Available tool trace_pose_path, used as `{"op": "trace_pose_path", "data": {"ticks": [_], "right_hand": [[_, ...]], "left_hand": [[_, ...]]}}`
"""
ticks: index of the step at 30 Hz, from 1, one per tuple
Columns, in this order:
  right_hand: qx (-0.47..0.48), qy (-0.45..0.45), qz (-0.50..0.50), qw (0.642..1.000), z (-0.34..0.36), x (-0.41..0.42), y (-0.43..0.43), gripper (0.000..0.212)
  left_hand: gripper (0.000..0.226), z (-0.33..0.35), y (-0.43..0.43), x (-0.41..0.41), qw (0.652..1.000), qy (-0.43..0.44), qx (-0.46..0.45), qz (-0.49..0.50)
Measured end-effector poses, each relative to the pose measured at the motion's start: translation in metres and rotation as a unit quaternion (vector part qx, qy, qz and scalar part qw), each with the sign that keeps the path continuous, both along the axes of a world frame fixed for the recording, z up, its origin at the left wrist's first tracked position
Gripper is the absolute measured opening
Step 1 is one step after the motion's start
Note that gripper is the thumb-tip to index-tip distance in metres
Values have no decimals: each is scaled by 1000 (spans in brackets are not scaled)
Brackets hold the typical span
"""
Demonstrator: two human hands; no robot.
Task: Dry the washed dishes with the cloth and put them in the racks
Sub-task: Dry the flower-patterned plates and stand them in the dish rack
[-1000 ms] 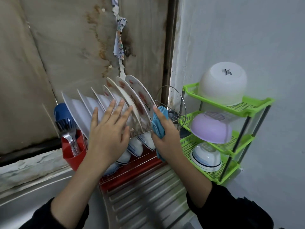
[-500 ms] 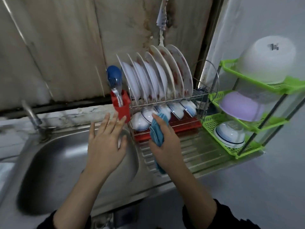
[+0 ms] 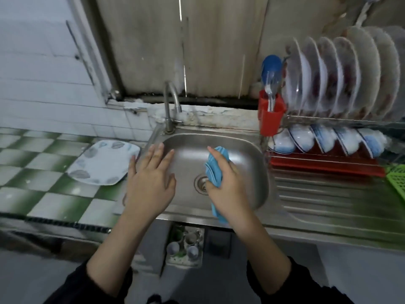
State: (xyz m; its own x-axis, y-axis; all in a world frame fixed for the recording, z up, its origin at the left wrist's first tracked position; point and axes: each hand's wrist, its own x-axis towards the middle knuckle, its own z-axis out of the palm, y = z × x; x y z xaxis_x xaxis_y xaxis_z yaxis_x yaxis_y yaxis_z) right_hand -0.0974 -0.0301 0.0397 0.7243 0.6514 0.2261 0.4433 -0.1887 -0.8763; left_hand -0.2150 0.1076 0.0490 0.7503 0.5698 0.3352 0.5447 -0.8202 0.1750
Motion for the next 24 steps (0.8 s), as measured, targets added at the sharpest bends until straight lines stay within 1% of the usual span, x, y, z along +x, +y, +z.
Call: {"op": "trace_pose_path", "data": {"ticks": [3,6,10,16,18,21,23,24], "right_hand": [[-11,18,36,999,-7,-18,43,76],[-32,19,72,997,-15,-43,104,75],[-34,50,84,995,-26,-72,189,73],[-96,54,46,993,-52,-86,319,69],[-130,58,24,989,-61,-82,358,67],[-168,51,20,984,-74,-71,409,65],[-185,72,7,980,-85,-59,436,70],[-192,88,-5,978,-91,-53,449,76]], "left_hand": [[63,-4,31,-27,999,15,-20,39],[58,-15,77,-59,995,38,-38,81],[58,-30,144,-98,991,46,-56,113],[59,-66,261,-115,974,82,-152,147],[58,-81,301,-114,967,87,-185,152],[60,-104,358,-108,952,92,-244,158],[62,-119,389,-103,938,97,-288,166],[62,-127,404,-101,929,102,-311,171]]}}
